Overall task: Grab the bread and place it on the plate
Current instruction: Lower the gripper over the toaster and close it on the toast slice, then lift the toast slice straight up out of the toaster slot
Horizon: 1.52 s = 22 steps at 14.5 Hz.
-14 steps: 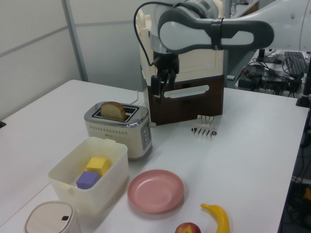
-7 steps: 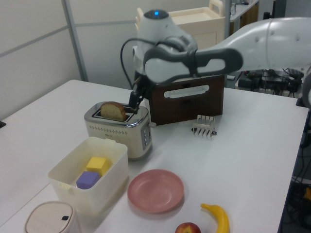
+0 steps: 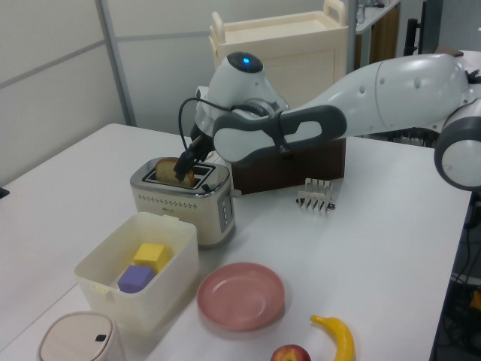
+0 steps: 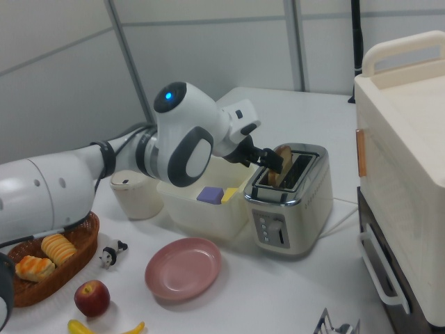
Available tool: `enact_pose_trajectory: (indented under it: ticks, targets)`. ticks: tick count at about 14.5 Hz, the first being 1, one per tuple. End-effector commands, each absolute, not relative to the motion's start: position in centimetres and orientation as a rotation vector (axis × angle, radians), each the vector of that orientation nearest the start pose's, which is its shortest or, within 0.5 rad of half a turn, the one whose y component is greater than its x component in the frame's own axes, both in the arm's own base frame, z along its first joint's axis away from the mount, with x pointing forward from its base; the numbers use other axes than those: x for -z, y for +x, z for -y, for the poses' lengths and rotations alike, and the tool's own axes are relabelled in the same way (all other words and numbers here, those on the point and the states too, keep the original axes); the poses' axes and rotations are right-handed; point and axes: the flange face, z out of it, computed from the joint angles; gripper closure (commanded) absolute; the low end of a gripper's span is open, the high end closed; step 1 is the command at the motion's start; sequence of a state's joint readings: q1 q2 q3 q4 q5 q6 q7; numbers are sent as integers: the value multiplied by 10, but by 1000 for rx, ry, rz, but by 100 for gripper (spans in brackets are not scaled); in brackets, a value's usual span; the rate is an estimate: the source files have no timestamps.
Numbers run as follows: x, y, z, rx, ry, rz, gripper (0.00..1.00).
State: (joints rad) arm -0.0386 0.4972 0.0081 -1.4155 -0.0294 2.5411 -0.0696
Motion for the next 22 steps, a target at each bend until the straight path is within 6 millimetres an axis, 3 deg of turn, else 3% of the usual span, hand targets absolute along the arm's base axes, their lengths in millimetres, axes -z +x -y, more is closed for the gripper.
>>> enact_pose_trajectory:
  ticks: [1,2,4,6,9,12,17,19,22]
  targets:
    - [-471,759,24,1102,-2984,57,31]
    - [-467,761,24,1144,-2970,54,53]
    - [-468,762,24,1157,-2972,72,87]
    - [-484,764,26,1200,-2961,67,97]
    - [-529,753,26,1259,-2938,63,99]
    - [-580,731,25,1188,-2962,57,99]
    - [-623,690,18,903,-3035,64,98]
    - [-623,673,12,690,-3060,80,97]
    - [-604,659,-3,412,-3037,152,97]
